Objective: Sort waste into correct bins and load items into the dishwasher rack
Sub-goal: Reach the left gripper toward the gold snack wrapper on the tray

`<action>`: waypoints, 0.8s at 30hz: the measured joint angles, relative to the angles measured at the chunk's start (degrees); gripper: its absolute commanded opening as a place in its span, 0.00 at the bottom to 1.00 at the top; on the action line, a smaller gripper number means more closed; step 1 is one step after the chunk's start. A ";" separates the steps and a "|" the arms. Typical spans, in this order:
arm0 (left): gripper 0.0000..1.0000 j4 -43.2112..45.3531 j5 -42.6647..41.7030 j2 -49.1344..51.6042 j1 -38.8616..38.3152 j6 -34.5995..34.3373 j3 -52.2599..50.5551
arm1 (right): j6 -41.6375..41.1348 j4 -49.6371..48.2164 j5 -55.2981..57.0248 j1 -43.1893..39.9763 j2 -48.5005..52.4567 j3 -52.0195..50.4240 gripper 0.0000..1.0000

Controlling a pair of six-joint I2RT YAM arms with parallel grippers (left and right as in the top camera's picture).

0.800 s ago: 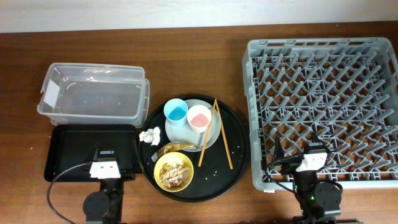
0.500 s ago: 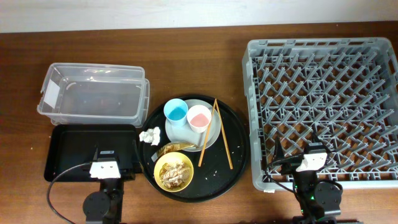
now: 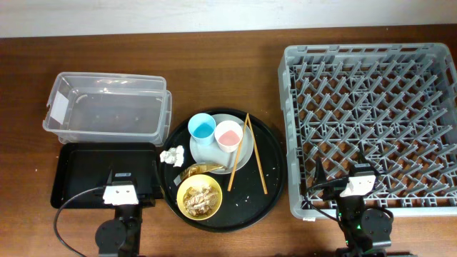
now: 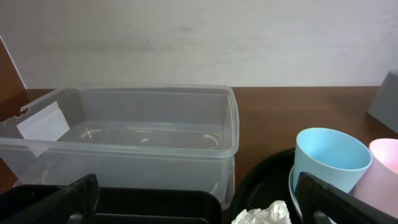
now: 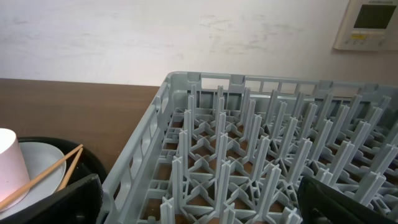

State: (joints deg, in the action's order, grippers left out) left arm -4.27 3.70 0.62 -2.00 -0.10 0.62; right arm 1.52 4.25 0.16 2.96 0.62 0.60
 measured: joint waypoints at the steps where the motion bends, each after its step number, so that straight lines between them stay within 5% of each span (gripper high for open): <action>1: 1.00 0.00 0.00 0.00 0.00 0.02 0.00 | -0.02 0.00 0.00 0.00 0.00 0.00 0.98; 10: 1.00 0.17 0.00 0.00 0.00 0.00 0.00 | -0.02 0.00 0.00 0.00 0.00 0.00 0.99; 15: 1.00 -2.58 -6.67 0.09 0.04 -0.20 2.16 | -0.02 0.02 0.00 0.00 0.02 0.00 0.98; 20: 1.00 -18.75 -10.40 10.43 0.04 -0.22 25.83 | 0.00 0.02 0.00 0.09 -0.02 0.00 0.98; 24: 1.00 -31.50 -18.93 32.76 0.04 -0.20 44.37 | -0.02 0.00 0.00 0.11 -0.07 0.00 0.98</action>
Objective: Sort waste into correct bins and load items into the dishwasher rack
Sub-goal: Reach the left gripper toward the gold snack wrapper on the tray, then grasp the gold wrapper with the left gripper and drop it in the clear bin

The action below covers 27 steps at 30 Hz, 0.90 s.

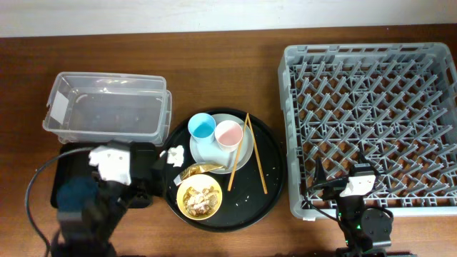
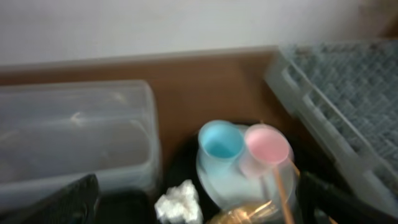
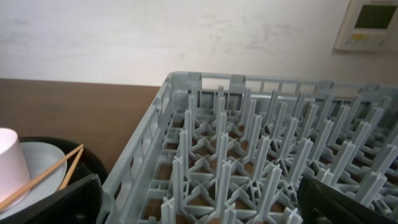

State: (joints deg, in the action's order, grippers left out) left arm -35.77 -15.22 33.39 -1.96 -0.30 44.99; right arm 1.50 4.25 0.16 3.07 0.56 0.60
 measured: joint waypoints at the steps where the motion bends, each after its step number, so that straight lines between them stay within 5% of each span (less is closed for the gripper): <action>1: 1.00 -3.21 -3.39 4.98 0.00 0.00 4.13 | 0.04 0.00 0.00 0.04 0.00 0.00 0.98; 2: 1.00 -3.89 -8.13 10.47 0.00 0.00 8.44 | -0.02 0.00 0.00 0.04 0.02 0.00 0.98; 3: 0.90 -3.67 -12.31 14.51 0.04 0.00 10.58 | 0.02 0.00 0.00 0.04 0.02 0.00 0.98; 4: 0.66 -3.69 -15.47 16.55 0.04 0.00 11.02 | 0.00 0.00 0.00 0.04 0.02 0.00 0.98; 7: 0.47 -6.03 -22.49 20.81 0.00 -0.39 11.10 | 0.00 0.00 0.00 0.04 0.02 0.00 0.98; 12: 0.47 -12.48 -14.99 23.21 -9.16 -0.66 11.28 | 0.02 0.02 0.00 0.04 0.02 0.00 0.98; 18: 0.48 -13.09 6.29 34.32 -26.73 -0.66 11.45 | 0.02 0.02 -0.02 0.04 0.02 0.00 0.98; 27: 0.57 -7.80 15.98 55.36 -28.48 0.22 11.56 | 0.02 0.00 0.00 0.04 0.02 0.00 0.98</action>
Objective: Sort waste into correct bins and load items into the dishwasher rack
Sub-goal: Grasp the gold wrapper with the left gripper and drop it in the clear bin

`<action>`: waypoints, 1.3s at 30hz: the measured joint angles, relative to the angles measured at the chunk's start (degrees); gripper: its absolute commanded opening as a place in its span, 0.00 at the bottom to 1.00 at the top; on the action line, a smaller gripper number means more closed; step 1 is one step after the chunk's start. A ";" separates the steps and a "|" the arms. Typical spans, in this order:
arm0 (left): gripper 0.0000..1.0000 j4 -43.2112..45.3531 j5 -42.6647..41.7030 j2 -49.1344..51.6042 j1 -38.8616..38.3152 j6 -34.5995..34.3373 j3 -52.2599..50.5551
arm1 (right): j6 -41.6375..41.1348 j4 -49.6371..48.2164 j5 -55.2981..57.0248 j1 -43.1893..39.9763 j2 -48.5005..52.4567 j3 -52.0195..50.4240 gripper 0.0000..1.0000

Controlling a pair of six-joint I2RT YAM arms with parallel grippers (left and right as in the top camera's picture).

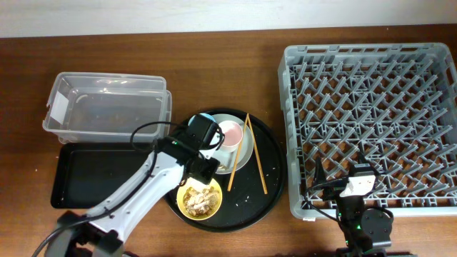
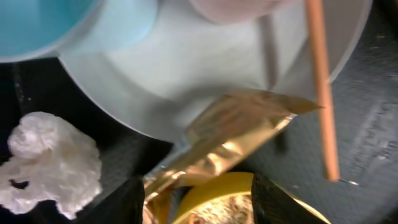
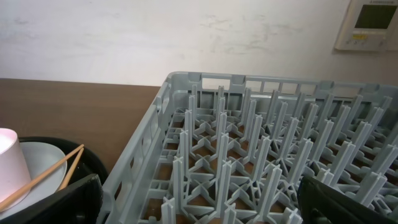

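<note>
My left gripper [image 2: 198, 200] is open and low over the round black tray [image 1: 268, 185]. Its fingers [image 2: 118, 202] straddle the lower end of a gold foil wrapper [image 2: 233, 134] and the rim of the yellow bowl [image 2: 227, 198] of food scraps. A crumpled white tissue [image 2: 50, 165] lies just left of it. On the grey plate [image 2: 186, 68] stand a blue cup [image 2: 37, 25] and a pink cup [image 1: 228, 133], with chopsticks [image 1: 246, 150] leaning on the rim. At the rack's front edge, my right gripper [image 1: 355, 187] is open and empty.
The grey dishwasher rack [image 1: 371, 107] fills the right side. A clear plastic bin [image 1: 107, 107] stands at the back left, with a black rectangular bin [image 1: 93, 178] in front of it. My left arm crosses the tray's left part.
My left gripper has moved from above the black bin's right end to low over the gold wrapper on the round tray, still open. The right arm has not moved.
Both grippers first rested open at the table's front edge, the left by the black bin. Then the left arm was raised and looking over the tray. Now it is down at the wrapper between plate and bowl.
</note>
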State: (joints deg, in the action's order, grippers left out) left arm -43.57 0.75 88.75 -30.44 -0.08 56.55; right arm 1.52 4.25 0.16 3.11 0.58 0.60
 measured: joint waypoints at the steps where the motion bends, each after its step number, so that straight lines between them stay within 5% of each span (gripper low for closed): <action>1: 0.58 0.28 1.09 0.17 0.00 0.11 0.00 | 0.00 0.02 0.00 0.00 0.00 0.00 0.98; 19: 0.60 2.93 1.38 5.86 0.00 9.11 0.00 | 0.00 0.00 0.00 0.00 0.00 0.00 0.98; 22: 0.41 2.93 1.33 6.29 0.00 9.33 0.00 | 0.00 0.02 0.00 0.00 0.00 0.00 0.98; 32: 0.02 4.04 1.40 6.36 0.00 10.14 0.24 | -0.02 0.00 0.00 0.00 0.00 0.00 0.98; 39: 0.00 0.33 1.20 2.29 0.00 9.97 8.33 | -0.02 0.02 0.00 -0.02 0.00 0.00 0.98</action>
State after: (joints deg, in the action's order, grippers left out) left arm -43.24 1.96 91.05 -30.44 9.89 64.88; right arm 1.50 4.27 0.16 3.09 0.58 0.60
